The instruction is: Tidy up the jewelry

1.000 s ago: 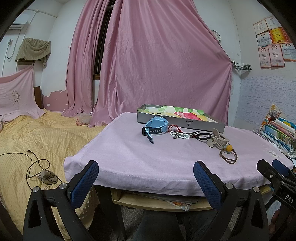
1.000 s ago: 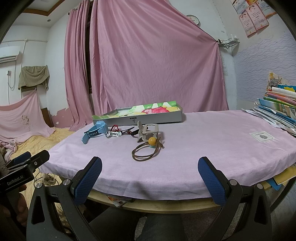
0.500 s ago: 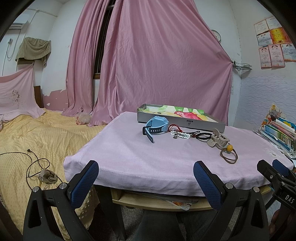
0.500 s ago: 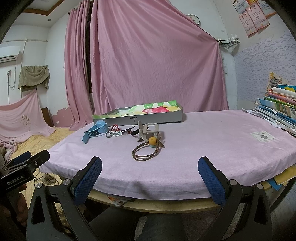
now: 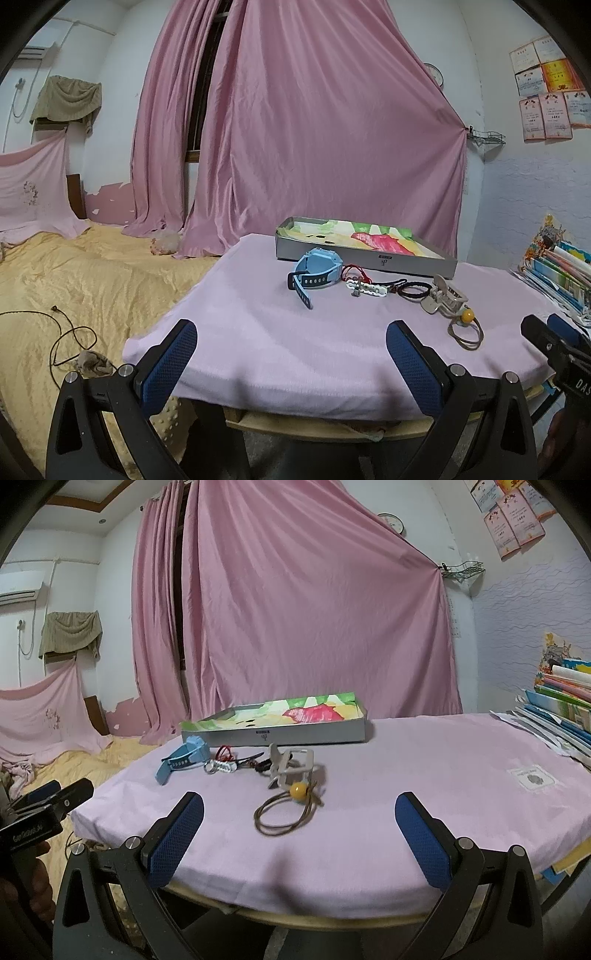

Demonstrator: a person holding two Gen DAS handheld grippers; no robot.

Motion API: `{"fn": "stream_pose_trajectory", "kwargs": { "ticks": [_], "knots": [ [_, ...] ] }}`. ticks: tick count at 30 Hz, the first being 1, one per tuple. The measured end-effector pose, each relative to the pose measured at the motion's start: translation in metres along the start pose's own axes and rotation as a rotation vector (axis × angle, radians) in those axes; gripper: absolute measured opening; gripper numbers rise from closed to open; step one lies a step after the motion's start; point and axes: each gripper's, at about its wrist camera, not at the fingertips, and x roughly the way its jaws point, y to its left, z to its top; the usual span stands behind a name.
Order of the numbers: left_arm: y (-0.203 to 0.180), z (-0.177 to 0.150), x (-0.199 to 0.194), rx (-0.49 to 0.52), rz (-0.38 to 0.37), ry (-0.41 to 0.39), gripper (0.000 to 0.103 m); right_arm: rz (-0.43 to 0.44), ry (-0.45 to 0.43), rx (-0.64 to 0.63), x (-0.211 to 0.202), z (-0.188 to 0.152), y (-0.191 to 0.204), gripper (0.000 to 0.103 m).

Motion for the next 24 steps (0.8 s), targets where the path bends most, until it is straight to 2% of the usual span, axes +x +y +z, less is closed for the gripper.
{"fn": "stream_pose_trajectory", "kwargs": {
  "ticks": [11,18,21,24],
  "knots": [
    [-0.005,0.021,0.038,0.008,-0.018,0.039,0.103,0.02,0.06,-0.019,0.041,0.012,0.003,0.102],
    [-0.009,0.024,0.062,0.018,-0.044,0.081,0.103,0.01,0.107,-0.008,0.063,0.011,0.006,0.102],
    [-0.012,0.026,0.072,0.014,-0.069,0.106,0.103,0.011,0.135,-0.007,0.072,0.011,0.006,0.099],
    [-0.016,0.03,0.08,0.011,-0.102,0.125,0.103,0.013,0.161,-0.007,0.079,0.012,0.007,0.093]
  ]
}}
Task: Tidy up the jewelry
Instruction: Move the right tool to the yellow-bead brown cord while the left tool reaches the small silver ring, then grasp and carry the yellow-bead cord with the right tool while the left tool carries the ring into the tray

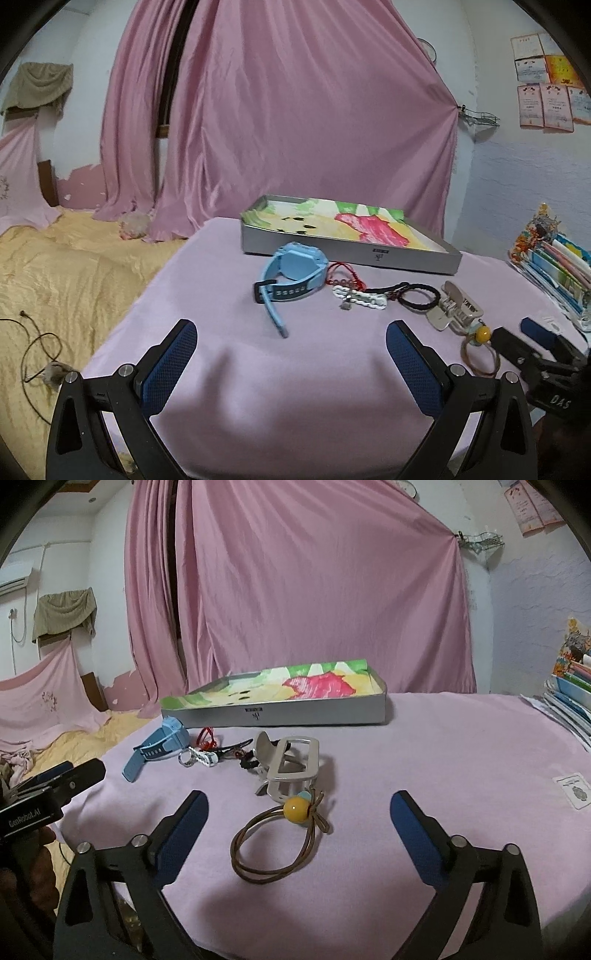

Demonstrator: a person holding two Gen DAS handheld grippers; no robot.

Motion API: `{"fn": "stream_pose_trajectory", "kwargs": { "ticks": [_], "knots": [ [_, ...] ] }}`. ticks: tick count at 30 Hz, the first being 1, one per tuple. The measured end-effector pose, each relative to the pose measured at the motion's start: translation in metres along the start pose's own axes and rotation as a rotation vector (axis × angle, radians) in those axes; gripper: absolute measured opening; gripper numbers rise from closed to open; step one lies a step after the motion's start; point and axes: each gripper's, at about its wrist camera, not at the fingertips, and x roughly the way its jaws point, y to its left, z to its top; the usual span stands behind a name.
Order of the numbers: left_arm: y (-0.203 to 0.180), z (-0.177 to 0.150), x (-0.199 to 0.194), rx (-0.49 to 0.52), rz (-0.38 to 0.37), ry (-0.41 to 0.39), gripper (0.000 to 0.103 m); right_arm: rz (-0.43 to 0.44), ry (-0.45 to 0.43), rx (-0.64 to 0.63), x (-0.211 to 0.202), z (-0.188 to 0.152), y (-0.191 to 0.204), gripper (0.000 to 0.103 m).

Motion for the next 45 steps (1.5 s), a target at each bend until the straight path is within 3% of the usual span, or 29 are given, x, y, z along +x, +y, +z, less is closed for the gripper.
{"fn": "stream_pose_trajectory", "kwargs": {
  "ticks": [3,9,13,19,28,31,35,42,45],
  "knots": [
    [-0.007,0.003,0.007,0.009,-0.024,0.019,0.103,-0.001,0.03,0.002,0.006,0.002,-0.002,0.083],
    [-0.02,0.01,0.018,0.031,-0.059,0.047,0.103,0.008,0.073,0.013,0.018,0.004,-0.003,0.075],
    [-0.026,0.014,0.025,0.042,-0.068,0.068,0.102,0.02,0.097,0.011,0.027,0.006,-0.001,0.065],
    [-0.033,0.023,0.041,0.069,-0.07,0.115,0.092,0.033,0.132,0.016,0.037,0.008,0.001,0.059],
    [-0.04,0.031,0.077,0.104,-0.078,0.266,0.063,0.049,0.195,0.01,0.048,0.01,-0.002,0.043],
    [-0.04,0.031,0.089,0.103,-0.078,0.313,0.054,0.055,0.208,0.013,0.051,0.01,-0.003,0.042],
    [-0.041,0.032,0.097,0.108,-0.073,0.34,0.046,0.067,0.216,0.013,0.055,0.012,-0.002,0.04],
    [-0.043,0.033,0.107,0.113,-0.077,0.374,0.027,0.091,0.222,0.013,0.053,0.009,0.001,0.024],
    [-0.044,0.034,0.107,0.114,-0.081,0.372,0.018,0.106,0.221,0.028,0.053,0.008,-0.001,0.023]
  ]
}}
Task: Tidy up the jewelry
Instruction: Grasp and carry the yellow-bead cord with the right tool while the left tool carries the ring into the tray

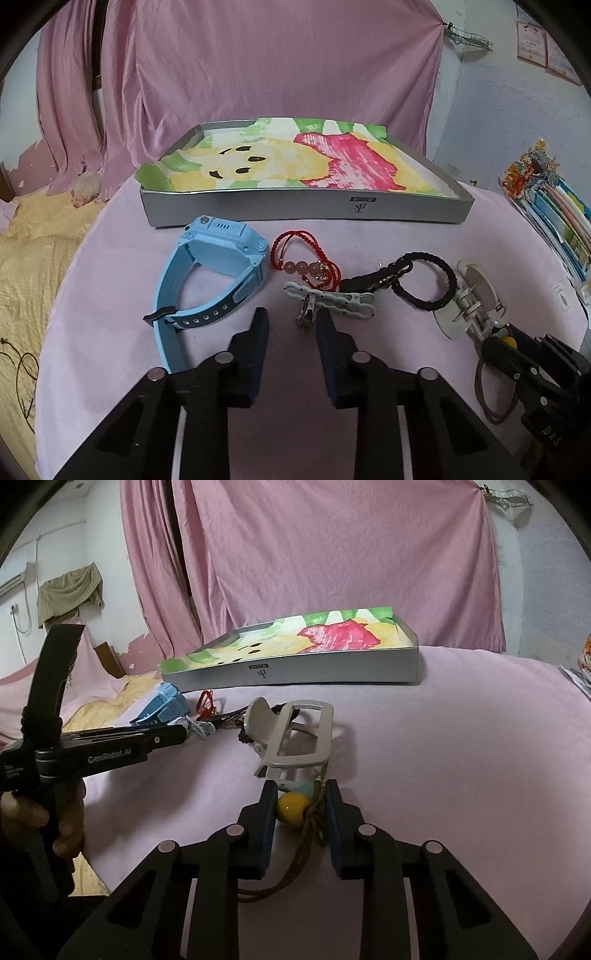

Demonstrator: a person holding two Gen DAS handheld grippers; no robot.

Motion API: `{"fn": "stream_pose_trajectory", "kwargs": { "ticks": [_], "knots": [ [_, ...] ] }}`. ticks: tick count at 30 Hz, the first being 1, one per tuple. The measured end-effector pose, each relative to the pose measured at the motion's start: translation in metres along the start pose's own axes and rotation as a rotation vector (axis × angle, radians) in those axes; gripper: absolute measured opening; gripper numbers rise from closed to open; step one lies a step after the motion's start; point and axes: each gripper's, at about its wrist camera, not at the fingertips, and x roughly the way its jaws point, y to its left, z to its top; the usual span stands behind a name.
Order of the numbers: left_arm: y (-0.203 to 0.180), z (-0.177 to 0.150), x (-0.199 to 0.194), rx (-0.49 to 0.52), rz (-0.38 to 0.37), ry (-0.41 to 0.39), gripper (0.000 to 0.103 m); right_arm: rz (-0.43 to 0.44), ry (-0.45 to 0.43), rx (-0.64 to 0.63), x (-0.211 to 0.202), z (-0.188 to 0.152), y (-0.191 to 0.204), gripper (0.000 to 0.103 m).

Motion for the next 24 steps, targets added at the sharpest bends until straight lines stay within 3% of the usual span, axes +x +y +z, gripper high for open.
{"fn": "stream_pose_trajectory", "kwargs": {
  "ticks": [4,15,24],
  "knots": [
    [-0.001,0.002,0.002,0.001,-0.011,0.007,0.007,0.017,-0.007,0.017,-0.003,-0.002,-0.002,0.022],
    [-0.009,-0.004,-0.015,0.019,-0.057,-0.029,0.007,0.03,-0.08,-0.011,-0.024,0.005,0.005,0.022],
    [-0.01,0.017,-0.045,0.02,-0.092,-0.136,0.007,0.055,-0.182,-0.047,-0.04,0.041,0.009,0.022]
  ]
}}
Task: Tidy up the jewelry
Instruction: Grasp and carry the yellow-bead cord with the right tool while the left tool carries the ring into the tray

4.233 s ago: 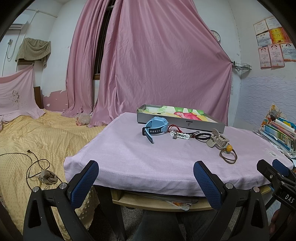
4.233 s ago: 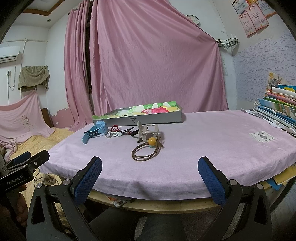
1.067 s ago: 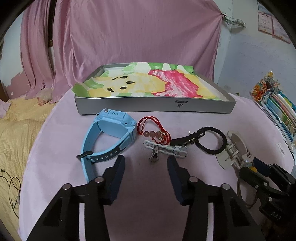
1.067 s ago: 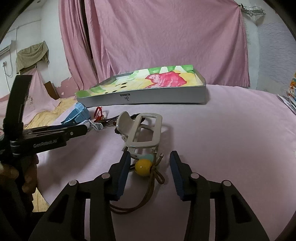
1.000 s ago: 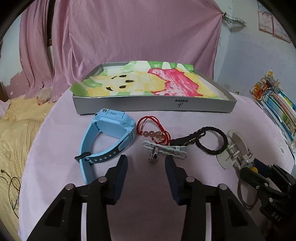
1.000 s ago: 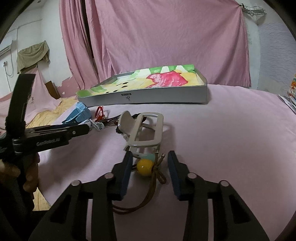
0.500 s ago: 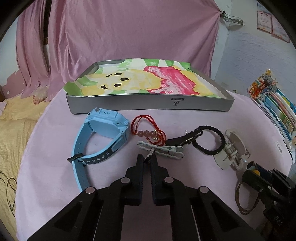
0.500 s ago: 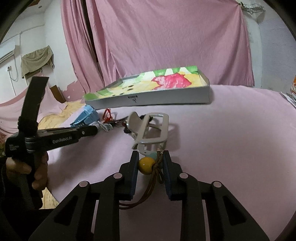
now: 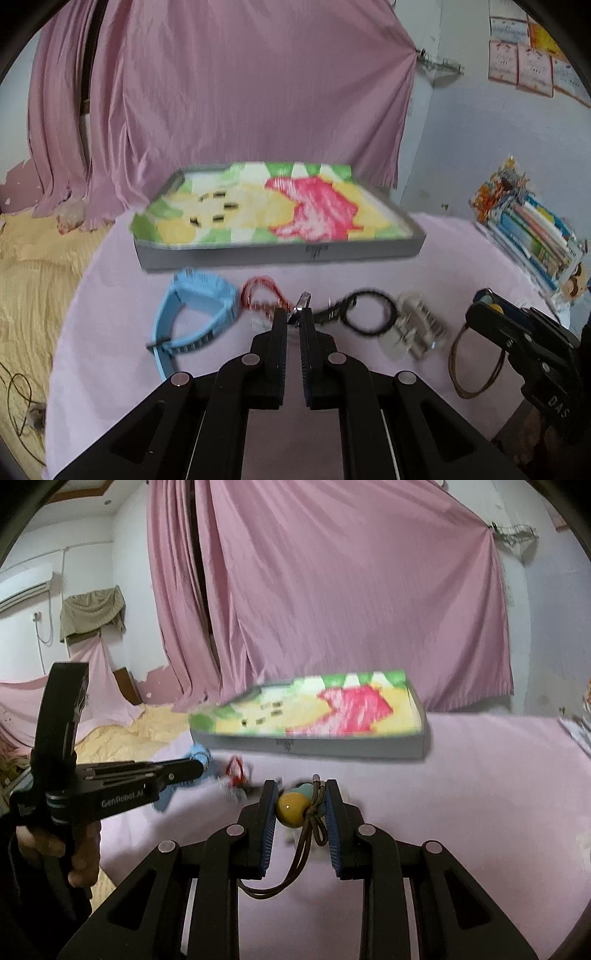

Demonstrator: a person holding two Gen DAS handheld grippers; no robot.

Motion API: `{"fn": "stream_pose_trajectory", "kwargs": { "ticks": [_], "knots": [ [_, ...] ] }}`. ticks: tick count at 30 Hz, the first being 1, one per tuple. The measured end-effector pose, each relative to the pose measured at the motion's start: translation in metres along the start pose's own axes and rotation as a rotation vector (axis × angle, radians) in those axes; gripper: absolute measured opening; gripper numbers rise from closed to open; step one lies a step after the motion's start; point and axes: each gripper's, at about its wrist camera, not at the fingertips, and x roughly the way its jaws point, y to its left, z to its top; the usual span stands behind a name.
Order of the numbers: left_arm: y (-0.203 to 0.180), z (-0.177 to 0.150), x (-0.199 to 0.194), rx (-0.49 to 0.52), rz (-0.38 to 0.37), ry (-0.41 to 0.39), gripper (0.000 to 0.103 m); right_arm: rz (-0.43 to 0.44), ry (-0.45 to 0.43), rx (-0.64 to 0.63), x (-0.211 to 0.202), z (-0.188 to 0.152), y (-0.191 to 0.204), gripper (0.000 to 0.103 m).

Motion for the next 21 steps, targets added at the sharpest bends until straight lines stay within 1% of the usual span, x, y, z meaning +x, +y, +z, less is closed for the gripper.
{"fn": "stream_pose_trajectory", "kwargs": {
  "ticks": [5,9,11,14,16,19,21],
  "knots": [
    [0.01,0.028,-0.001,-0.012,0.012,-0.053,0.007,0.029,-0.039,-0.046,0.018,0.042,0.004,0.022],
    [0.027,0.051,0.006,-0.034,0.032,-0.068,0.007,0.067,-0.05,-0.075,0.043,0.07,0.01,0.022],
    [0.04,0.063,0.015,-0.057,0.044,-0.06,0.007,0.103,-0.034,-0.069,0.063,0.084,0.013,0.022],
    [0.06,0.076,0.032,-0.08,0.059,-0.03,0.007,0.147,0.015,-0.056,0.101,0.101,0.015,0.022],
    [0.073,0.082,0.045,-0.088,0.072,-0.004,0.007,0.166,0.076,-0.042,0.133,0.109,0.016,0.022],
    [0.09,0.086,0.064,-0.108,0.086,0.051,0.007,0.188,0.186,-0.004,0.177,0.111,0.016,0.022],
    [0.101,0.086,0.076,-0.131,0.091,0.091,0.007,0.188,0.251,0.007,0.201,0.107,0.016,0.022]
  ]
}}
